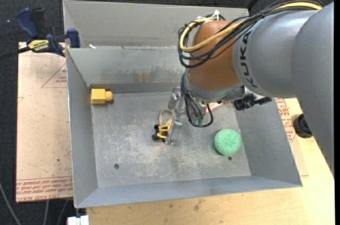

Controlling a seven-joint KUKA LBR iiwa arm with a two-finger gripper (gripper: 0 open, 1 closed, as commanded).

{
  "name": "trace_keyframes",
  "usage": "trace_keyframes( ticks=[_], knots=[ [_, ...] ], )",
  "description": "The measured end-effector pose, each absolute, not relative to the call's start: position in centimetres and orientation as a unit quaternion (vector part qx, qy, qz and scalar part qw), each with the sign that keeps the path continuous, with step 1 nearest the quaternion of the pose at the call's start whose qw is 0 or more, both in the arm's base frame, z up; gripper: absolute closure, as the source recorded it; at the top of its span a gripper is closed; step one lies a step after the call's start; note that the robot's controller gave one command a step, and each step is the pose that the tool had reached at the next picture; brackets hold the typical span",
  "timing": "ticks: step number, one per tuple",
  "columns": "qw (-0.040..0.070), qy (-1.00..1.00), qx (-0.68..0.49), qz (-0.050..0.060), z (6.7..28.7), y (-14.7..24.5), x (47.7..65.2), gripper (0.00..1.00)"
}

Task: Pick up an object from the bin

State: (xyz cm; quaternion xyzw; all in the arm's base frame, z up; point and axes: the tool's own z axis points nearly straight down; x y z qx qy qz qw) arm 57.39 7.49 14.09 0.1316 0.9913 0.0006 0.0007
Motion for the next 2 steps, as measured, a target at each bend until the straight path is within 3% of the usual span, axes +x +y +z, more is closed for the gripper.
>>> trace_keyframes(
  ticks=[1,2],
  knots=[
    [0.001,0.999,0.043,0.001,10.0,7.1,56.4,0.0],
    [0.0,0.99,0.138,0.001,7.0,7.0,57.0,1.0]
  ],
)
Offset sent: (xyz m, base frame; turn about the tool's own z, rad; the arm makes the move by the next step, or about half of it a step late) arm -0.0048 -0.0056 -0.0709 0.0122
